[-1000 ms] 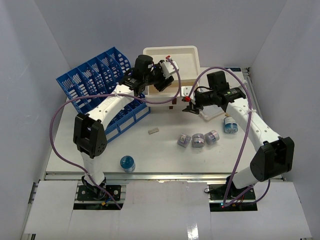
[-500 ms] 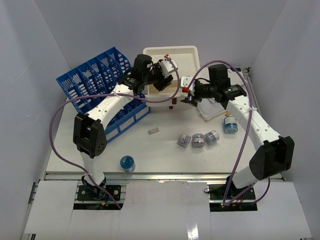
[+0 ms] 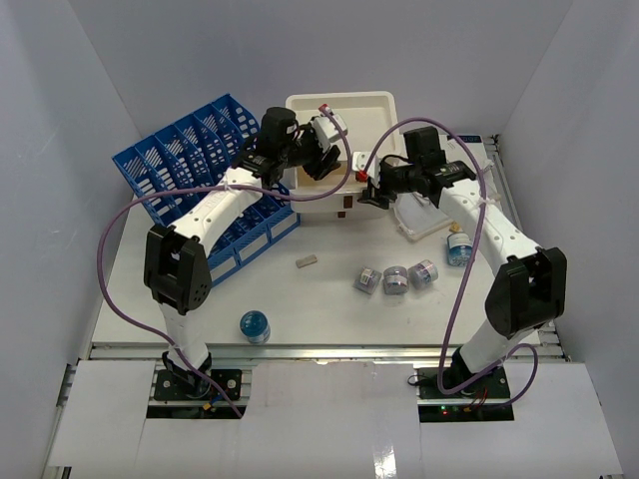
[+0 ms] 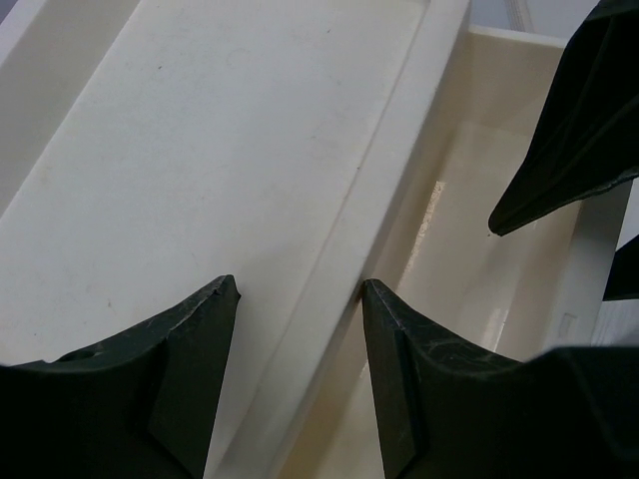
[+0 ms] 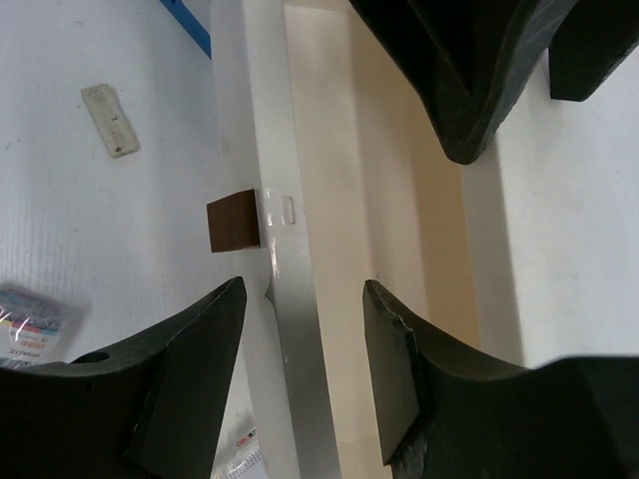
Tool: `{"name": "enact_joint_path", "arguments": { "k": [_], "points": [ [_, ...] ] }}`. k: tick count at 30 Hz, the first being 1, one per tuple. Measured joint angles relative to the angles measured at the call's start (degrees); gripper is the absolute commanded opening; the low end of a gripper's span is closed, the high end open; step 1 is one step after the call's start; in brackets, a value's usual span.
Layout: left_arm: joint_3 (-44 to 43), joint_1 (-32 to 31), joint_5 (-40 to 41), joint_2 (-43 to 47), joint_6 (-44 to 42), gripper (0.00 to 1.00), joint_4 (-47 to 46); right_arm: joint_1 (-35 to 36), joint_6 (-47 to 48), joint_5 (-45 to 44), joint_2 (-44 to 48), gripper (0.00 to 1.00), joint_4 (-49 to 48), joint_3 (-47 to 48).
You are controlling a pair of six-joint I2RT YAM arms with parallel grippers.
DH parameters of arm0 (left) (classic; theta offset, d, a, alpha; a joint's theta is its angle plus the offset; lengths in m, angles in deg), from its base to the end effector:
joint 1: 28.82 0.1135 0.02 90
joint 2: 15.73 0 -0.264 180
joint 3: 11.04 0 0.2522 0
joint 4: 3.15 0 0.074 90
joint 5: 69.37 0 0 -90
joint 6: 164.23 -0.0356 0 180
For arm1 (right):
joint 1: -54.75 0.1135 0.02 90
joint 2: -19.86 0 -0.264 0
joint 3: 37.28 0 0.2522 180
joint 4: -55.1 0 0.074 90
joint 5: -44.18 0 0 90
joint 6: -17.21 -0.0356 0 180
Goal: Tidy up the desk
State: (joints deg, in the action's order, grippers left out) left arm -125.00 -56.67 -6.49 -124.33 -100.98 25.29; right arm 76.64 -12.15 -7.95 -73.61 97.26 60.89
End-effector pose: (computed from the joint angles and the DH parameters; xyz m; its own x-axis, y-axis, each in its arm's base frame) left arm 0.3925 -0.2258 0.3458 0.0445 0.4296 -0.9019 0.8584 0.4454 0.2545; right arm 0.3337 0.1576 0.3356 0.3739 -0.5912 -0.7146 -0.8579 0.0724 -0.5088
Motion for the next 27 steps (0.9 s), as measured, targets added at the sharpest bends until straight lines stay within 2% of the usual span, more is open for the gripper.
{"name": "enact_joint_path", "arguments": {
  "k": [16,21,23,27],
  "points": [
    [0.41,1.49,-3.31,-0.47,4.69,0.63,-2.04,0.0,5.11,3.68,-0.35,0.38,6.27,0.91],
    [0.19,1.65,-3.81,-0.84,5.7,0.63,-2.49,0.04,5.96,4.48,1.38,0.36,8.83,0.81],
    [-0.01,1.65,-3.82,-1.06,6.04,0.63,-2.54,0.04,6.02,4.87,2.44,0.37,9.22,0.62],
    [-0.79,1.65,-3.97,-1.83,6.65,0.66,-2.91,0.08,5.68,5.71,4.33,0.52,9.72,0.49]
  ]
}}
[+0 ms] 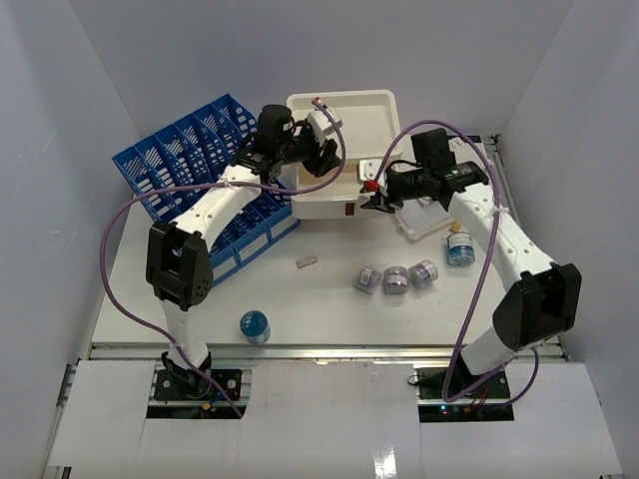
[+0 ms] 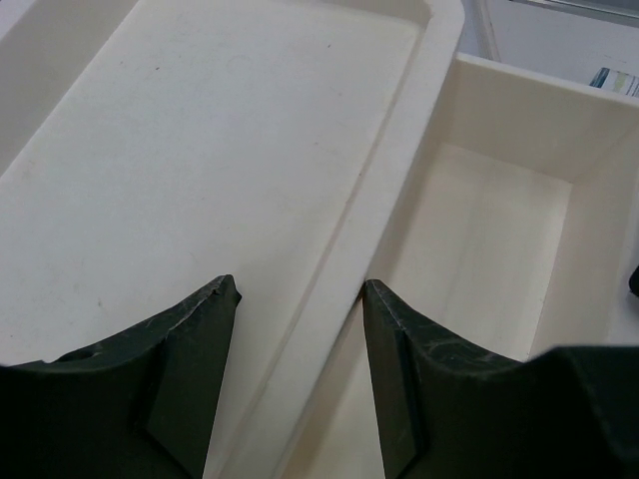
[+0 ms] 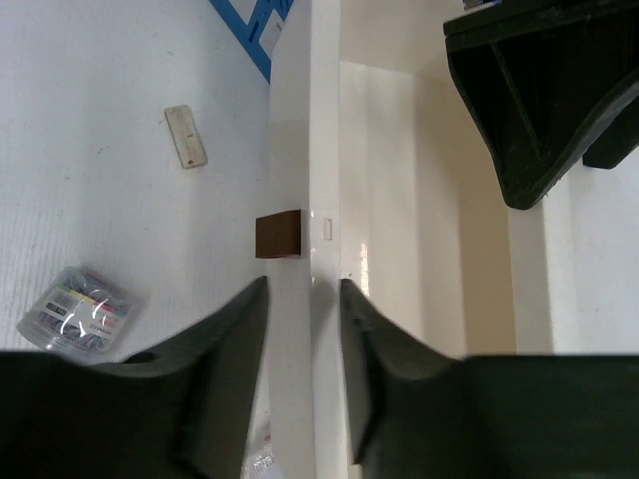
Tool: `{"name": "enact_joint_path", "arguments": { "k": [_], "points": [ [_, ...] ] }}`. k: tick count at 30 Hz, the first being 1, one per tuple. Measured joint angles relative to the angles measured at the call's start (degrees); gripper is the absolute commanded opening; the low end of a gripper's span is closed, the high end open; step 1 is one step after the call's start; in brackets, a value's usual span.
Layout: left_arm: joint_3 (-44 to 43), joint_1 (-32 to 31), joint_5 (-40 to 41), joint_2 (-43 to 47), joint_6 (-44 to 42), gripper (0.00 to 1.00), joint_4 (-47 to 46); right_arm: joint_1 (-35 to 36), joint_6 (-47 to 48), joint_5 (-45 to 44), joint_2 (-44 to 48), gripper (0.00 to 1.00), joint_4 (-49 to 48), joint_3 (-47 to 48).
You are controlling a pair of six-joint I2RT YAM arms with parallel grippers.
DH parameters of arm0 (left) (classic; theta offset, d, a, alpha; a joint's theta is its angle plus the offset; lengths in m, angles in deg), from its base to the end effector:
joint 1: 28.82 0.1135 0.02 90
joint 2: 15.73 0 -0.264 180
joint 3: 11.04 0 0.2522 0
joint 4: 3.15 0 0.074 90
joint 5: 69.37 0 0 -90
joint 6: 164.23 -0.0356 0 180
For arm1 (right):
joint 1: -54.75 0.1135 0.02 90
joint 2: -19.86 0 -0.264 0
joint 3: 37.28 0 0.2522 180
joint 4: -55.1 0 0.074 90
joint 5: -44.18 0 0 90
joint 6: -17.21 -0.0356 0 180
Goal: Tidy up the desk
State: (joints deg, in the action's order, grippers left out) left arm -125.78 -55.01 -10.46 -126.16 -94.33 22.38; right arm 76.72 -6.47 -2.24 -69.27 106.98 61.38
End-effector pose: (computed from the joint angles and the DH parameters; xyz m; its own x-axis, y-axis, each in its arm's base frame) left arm 0.4056 -0.2200 0.3420 -0.0267 0.3411 -0.9397 0.8722 0.4672 0.1448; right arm 0.3047 0.1494 0.3520 0.4300 -0.5419 -0.7221 -0.8707 -0.0375 -0.4903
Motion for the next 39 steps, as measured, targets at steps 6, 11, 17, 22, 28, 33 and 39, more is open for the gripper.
{"name": "enact_joint_path", "arguments": {
  "k": [6,11,17,22,28,33,39],
  "points": [
    [-0.35,0.09,0.58,-0.48,2.56,0.82,-1.5,0.31,-7.67,0.34,2.06,0.67,-2.26,-0.06],
    [0.09,0.24,2.35,-0.11,6.72,0.95,-3.34,0.36,-18.23,0.35,5.65,0.73,-5.9,0.47],
    [3.67,1.2,4.33,6.24,13.82,0.98,-5.92,0.21,-28.86,-3.61,18.53,0.75,-11.81,-7.27],
    [9.59,2.22,6.56,18.98,20.53,0.98,-7.95,-1.53,-34.59,-9.79,29.44,0.78,-12.59,-19.15],
    [27.75,2.51,10.94,42.82,29.18,0.98,-7.92,-9.39,-38.84,-15.06,36.65,0.82,-9.44,-29.7],
    [45.43,2.51,12.91,62.1,36.3,0.98,-5.33,-18.52,-39.4,-15.4,38.87,0.81,-5.99,-33.51],
    [60.42,2.51,12.83,73.23,44.9,0.98,-0.23,-25.62,-43.72,-20.99,35.3,0.81,-4.28,-35.03]
  ]
}}
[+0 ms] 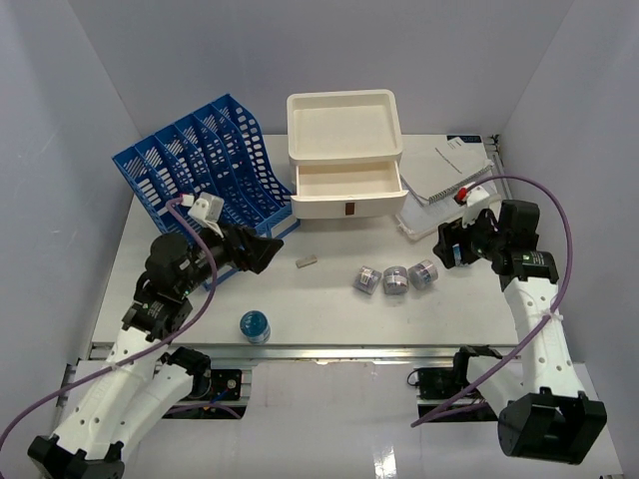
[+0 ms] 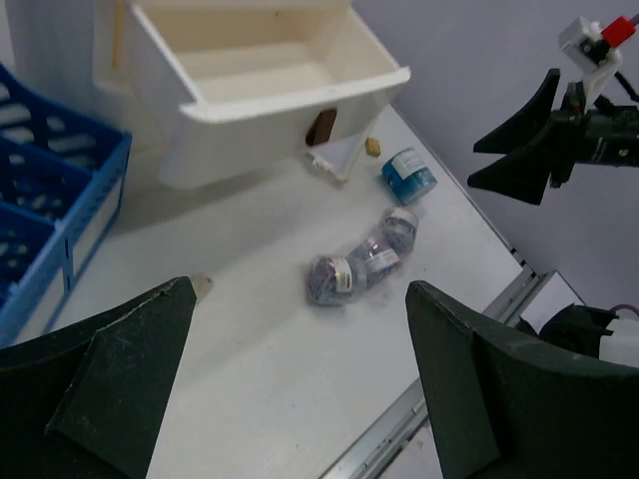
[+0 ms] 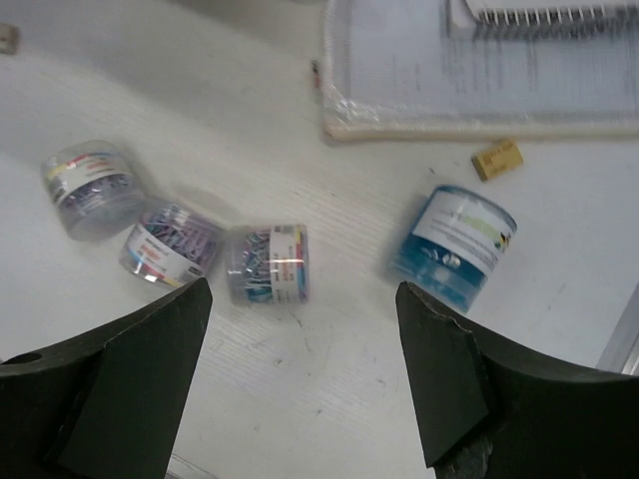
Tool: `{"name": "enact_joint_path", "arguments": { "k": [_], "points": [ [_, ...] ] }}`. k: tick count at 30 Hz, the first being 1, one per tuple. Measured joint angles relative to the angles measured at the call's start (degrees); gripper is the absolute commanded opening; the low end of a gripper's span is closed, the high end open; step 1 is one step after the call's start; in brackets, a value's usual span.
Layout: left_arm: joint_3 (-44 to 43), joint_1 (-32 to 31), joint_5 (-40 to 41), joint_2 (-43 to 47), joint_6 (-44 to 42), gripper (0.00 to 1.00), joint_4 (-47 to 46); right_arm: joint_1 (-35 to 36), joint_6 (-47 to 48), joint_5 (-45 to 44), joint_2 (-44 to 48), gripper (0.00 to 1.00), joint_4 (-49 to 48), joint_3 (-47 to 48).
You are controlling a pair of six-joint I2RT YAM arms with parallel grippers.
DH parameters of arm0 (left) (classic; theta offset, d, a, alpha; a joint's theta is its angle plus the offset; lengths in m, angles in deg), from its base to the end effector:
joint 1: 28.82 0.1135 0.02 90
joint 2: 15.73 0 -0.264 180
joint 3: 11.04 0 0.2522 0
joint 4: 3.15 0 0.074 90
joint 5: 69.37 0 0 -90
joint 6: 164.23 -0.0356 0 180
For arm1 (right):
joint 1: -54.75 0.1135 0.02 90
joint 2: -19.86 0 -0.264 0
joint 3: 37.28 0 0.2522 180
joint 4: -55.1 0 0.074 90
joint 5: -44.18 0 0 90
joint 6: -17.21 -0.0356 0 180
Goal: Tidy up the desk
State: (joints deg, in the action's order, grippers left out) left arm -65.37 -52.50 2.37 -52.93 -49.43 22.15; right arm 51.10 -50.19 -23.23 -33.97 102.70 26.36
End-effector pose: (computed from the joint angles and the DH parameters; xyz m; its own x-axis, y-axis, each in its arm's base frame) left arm 0.1397 -0.0734 0.3321 -0.3973 -0.2607 -0.8799 0.5495 0.7003 -0.4556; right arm 0.1976 0.0011 0.3041 -0.4707 -0.3255 -0.8200 -0.4604 0.8835 -0.0864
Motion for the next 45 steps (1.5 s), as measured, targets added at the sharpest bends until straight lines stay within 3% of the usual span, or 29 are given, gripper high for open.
{"name": "enact_joint_path", "arguments": {
  "k": [8,17,28,45],
  "points": [
    [6.01,0.06,-0.62,-3.02,6.45,0.98,2.97,-0.25,-9.88,-16.18,-5.9,0.89,-4.1,-0.21],
    [8.72,0.11,-2.59,-4.51,8.03,0.98,1.65,-0.25,-12.06,-24.76,-17.28,0.95,-12.89,-0.39],
    [9.3,0.11,-5.36,-6.47,9.03,0.98,-0.1,-0.58,-11.95,-26.82,-27.83,0.89,-17.96,-0.45],
    [10.15,0.11,-9.83,-11.02,11.29,0.98,-3.02,-2.01,-11.49,-20.7,-32.96,0.71,-19.77,-0.62]
  ]
}}
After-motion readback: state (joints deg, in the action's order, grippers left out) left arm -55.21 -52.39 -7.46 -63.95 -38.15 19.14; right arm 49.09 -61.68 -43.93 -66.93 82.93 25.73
